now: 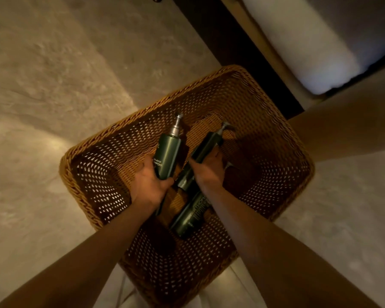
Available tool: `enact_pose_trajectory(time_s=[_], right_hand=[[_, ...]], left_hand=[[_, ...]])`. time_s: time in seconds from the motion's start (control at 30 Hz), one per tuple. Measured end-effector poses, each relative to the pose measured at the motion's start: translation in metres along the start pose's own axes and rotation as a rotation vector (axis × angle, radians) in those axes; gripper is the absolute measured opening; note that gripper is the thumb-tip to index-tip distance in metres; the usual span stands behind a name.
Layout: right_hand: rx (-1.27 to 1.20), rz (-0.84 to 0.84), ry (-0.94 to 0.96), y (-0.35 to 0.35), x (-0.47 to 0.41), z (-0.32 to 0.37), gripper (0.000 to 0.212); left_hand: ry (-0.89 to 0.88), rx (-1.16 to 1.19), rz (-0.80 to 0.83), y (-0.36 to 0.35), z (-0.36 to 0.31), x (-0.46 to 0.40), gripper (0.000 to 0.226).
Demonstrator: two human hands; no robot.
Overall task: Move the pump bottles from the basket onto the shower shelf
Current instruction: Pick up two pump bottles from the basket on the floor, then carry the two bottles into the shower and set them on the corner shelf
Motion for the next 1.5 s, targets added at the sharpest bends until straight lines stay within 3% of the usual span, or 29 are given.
enact_pose_trajectory(time_s=[0.2, 0.37, 0.47, 0.67, 0.83, 1.17, 1.3, 1.5], right_hand=[[-0.16, -0.013, -0.195, -0.037, -0.011, 0.005, 0.102], [-0.5, 0.05, -0.459, -0.049, -0.005, -0.007, 0.06], [-0.571, 0.101, -0.458, -0.032, 0.012, -0.01, 0.057], [-0.503, 0.038, -0.247, 0.06, 0.082, 0.002, 0.06], [-0.489, -0.023, -0.001, 0.167, 0.17, 0.054, 0.073], [-0.581, 0.184, 0.323, 0.399, 0.353, 0.228, 0.063], [-0.596, 0.15, 0.471, 0.491, 0.425, 0.297, 0.067], [-0.643, 0.159, 0.668, 0.554, 0.504, 0.381, 0.068]], left_hand=[[-0.088, 0.064, -0.017, 0.009, -0.001, 0.001, 0.08], [-0.084, 0.145, -0.037, 0.017, 0.004, 0.012, 0.079], [-0.079, 0.152, -0.036, 0.031, 0.0, 0.024, 0.079], [-0.039, 0.174, -0.063, 0.094, -0.039, 0.069, 0.079], [-0.018, 0.266, -0.116, 0.189, -0.094, 0.117, 0.079], [0.095, 0.362, -0.303, 0.452, -0.248, 0.238, 0.076], [0.08, 0.413, -0.446, 0.55, -0.305, 0.296, 0.075], [0.049, 0.504, -0.679, 0.653, -0.34, 0.359, 0.071]])
Point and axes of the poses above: each hand's wrist, its own x-axis away from the middle knuckle, its own y-axis out of the back of the hand, z = x × y, the point moved 6 cm from there along -x, towards the middle knuckle, and after that the axes turned 6 degrees about -z, right-handed, at the moved point
